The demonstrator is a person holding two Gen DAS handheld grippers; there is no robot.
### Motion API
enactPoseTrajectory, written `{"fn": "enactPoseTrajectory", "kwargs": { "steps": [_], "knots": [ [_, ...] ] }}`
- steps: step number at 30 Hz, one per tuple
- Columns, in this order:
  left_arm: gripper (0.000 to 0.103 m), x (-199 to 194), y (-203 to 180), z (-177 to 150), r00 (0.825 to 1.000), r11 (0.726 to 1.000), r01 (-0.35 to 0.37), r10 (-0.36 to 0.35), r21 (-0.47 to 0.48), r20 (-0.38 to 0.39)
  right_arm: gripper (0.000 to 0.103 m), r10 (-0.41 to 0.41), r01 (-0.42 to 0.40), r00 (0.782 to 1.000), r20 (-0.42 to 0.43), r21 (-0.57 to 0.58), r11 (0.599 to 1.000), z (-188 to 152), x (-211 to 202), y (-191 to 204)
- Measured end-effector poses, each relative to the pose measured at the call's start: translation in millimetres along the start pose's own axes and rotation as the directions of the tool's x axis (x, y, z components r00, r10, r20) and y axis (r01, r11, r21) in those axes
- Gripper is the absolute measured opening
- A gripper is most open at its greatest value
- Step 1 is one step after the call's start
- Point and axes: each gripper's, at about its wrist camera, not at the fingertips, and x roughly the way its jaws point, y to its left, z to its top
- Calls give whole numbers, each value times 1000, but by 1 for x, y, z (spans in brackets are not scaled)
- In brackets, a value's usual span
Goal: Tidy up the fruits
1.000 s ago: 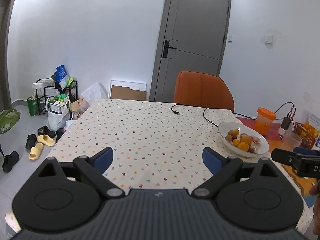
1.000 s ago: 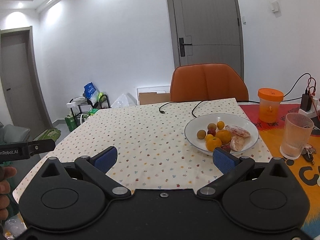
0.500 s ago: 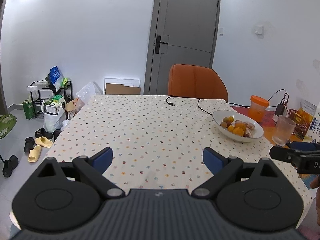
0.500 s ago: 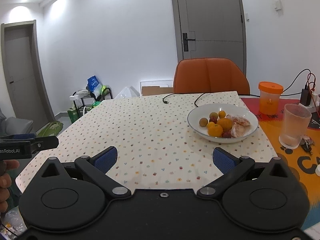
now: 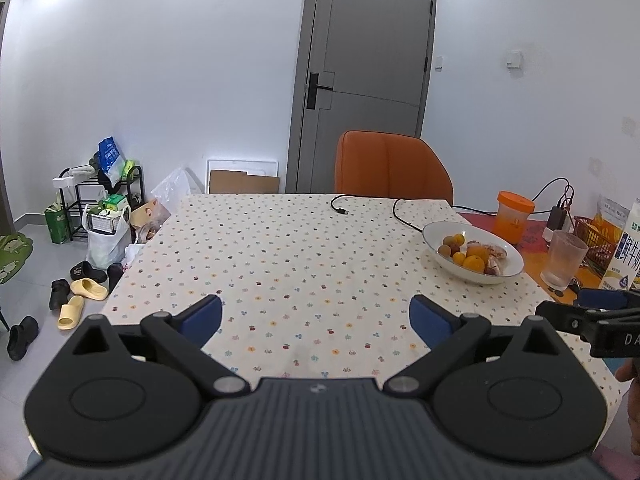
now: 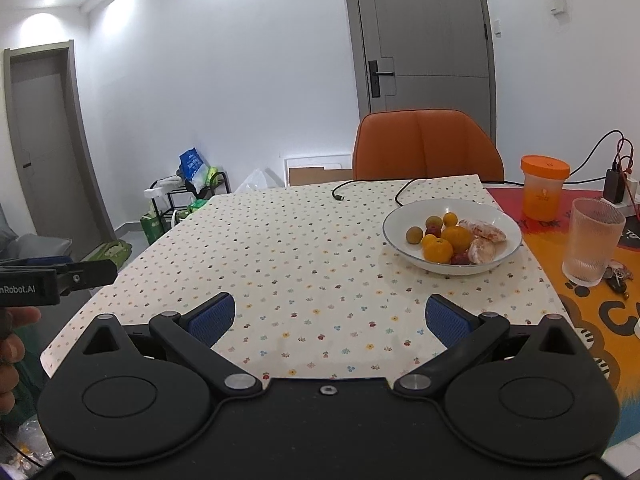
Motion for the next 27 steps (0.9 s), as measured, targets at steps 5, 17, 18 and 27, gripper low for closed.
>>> {"fn": "enactPoseTrajectory", "kwargs": {
  "steps": [5,17,18,27],
  "knots": [
    [99,3,-2,-2,1000,1000,4,-4,2,-14,103,5,-5,1000,-8,13,1000,-1,1,-4],
    [100,4,0,-3,1000,1000,-2,2,-5,-29,103,8,-8,1000,-13,13,1000,-3,2,-4],
    [100,5,0,-3,1000,1000,-3,3,-6,-30,103,8,-8,1000,-13,13,1000,-3,2,-4],
    [100,6,1,-3,999,1000,-6,6,-6,-34,103,8,-8,1000,-15,11,1000,-3,3,-2]
  ]
}}
